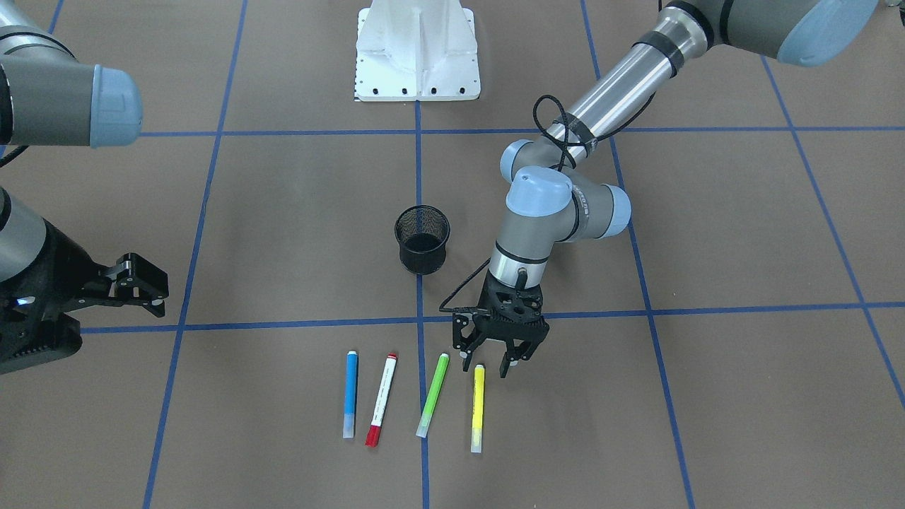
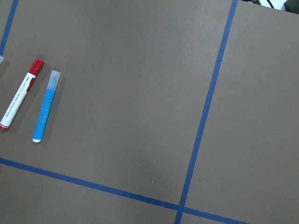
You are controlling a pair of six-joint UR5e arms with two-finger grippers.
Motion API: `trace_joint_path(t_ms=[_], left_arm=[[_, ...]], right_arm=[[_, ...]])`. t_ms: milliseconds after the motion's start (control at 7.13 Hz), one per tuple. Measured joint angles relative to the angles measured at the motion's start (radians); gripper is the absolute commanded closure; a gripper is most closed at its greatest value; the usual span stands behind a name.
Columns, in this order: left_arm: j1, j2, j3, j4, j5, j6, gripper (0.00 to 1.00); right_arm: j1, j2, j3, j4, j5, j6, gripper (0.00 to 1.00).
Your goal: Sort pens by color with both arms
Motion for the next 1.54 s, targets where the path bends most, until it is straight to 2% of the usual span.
trace_joint_path(t_ms=[281,421,701,1122,1262,1543], left_arm=[[-0.008,0.003,-0.032,0.021,-0.017,0.003,0.0],[-0.021,0.007,-0.062,0.074,-0.054,0.012,0.0],[-0.074,0.051,-0.2,0.282,-0.163,0.082,0.0],[-0.247,0.218,-0.506,0.646,-0.372,0.372,0.0],[-0.326,0.279,-0.562,0.713,-0.451,0.493,0.0],[-0.515,0.361,-0.595,0.835,-0.598,0.772,0.0]], right_arm=[[0.003,-0.013,0.0,0.013,0.001,-0.008,0.0],[0.011,-0.047,-0.001,0.059,0.001,-0.012,0.0],[0.05,-0.136,-0.001,0.145,0.003,-0.06,0.0],[0.173,-0.284,0.008,0.179,0.011,-0.229,0.0],[0.223,-0.344,0.009,0.198,0.013,-0.259,0.0],[0.31,-0.45,0.003,0.223,0.014,-0.337,0.0]])
